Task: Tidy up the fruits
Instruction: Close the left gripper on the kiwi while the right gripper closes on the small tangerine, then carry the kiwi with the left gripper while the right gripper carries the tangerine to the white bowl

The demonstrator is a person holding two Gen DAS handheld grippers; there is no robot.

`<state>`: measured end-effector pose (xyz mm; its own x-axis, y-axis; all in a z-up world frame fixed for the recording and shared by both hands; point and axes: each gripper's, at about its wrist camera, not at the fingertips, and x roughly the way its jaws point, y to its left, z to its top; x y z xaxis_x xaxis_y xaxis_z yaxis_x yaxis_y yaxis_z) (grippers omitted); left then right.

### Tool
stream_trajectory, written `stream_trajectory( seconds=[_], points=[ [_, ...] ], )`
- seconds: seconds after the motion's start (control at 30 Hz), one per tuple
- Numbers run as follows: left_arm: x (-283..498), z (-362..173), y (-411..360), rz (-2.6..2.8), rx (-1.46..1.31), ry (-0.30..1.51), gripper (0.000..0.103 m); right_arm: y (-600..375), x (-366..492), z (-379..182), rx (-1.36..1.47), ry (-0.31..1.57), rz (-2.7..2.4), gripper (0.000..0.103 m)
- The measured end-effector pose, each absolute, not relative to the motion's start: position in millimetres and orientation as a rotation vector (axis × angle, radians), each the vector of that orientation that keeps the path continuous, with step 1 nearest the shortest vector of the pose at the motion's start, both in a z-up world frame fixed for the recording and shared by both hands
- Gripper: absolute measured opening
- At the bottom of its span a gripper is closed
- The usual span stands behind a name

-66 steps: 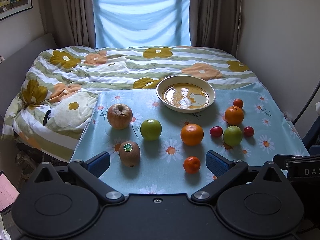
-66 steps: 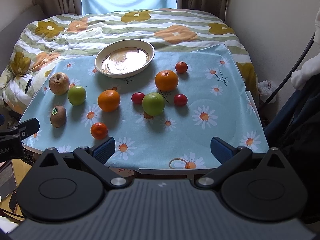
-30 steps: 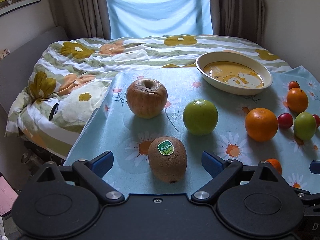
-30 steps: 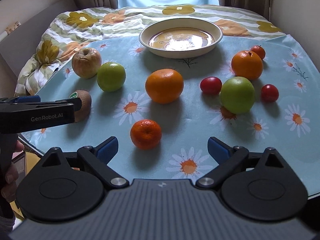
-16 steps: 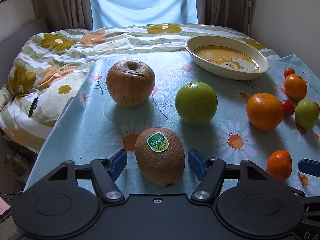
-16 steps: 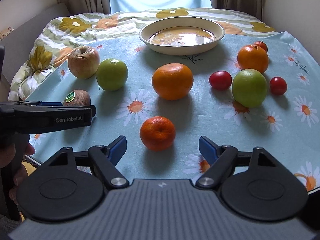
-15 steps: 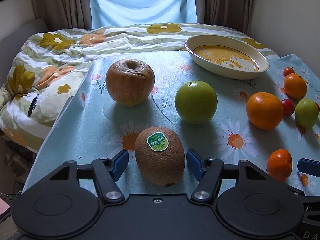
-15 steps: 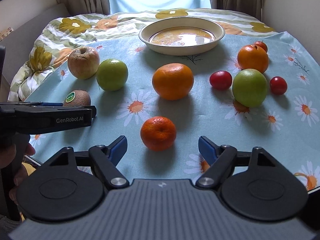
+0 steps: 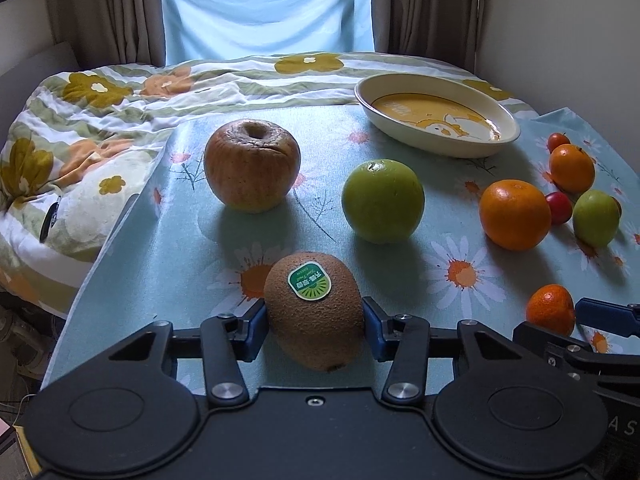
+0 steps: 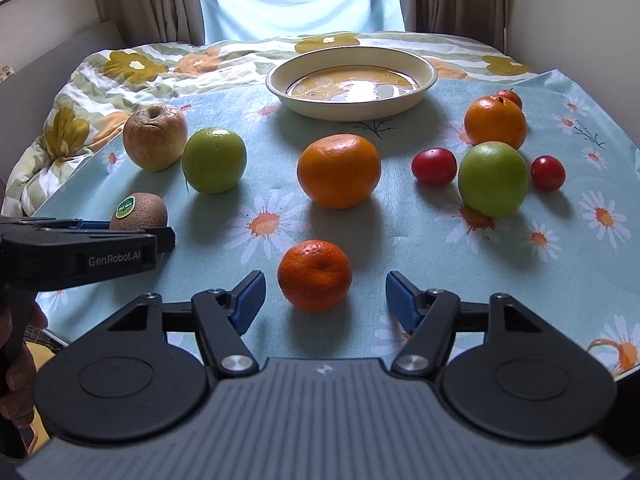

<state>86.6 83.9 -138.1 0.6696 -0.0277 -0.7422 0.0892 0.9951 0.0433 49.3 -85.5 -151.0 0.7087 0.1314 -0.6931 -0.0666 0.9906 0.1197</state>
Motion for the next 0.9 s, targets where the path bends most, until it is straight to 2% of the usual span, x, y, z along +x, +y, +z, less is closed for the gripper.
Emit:
stream_trajectory(
  seconds=[0.13,0.17,0.2,0.23,0.53,0.87,0.9],
  points=[
    [83,-138,86,-0.068,0.087,0.831,0.052,-84,51,-150,0.085,0.766,0.112,0.073],
    [82,-138,86,-0.069,0.087,0.83,0.052,-84,52,-150,0.084,0.768,0.12,0.069],
    [82,-138,86,-0.068,0.086,0.829,0.052,-83,54,-150,0.081,0.772,0.132,0.057],
    [81,-138,87,-0.068,0.085,0.829,0.052,-82,54,-150,0.074,0.778,0.139,0.054],
    [73,-116,89,-0.073,0.066,0.802,0.05,-76,56,-130,0.057,0.757,0.158,0.054],
    [70,-52,81,-0.119,0.063,0.72,0.05,-86,58,-71,0.083,0.706,0.147,0.054],
    [70,-45,79,-0.125,0.069,0.701,0.046,-88,59,-65,0.085,0.7,0.145,0.054]
  ],
)
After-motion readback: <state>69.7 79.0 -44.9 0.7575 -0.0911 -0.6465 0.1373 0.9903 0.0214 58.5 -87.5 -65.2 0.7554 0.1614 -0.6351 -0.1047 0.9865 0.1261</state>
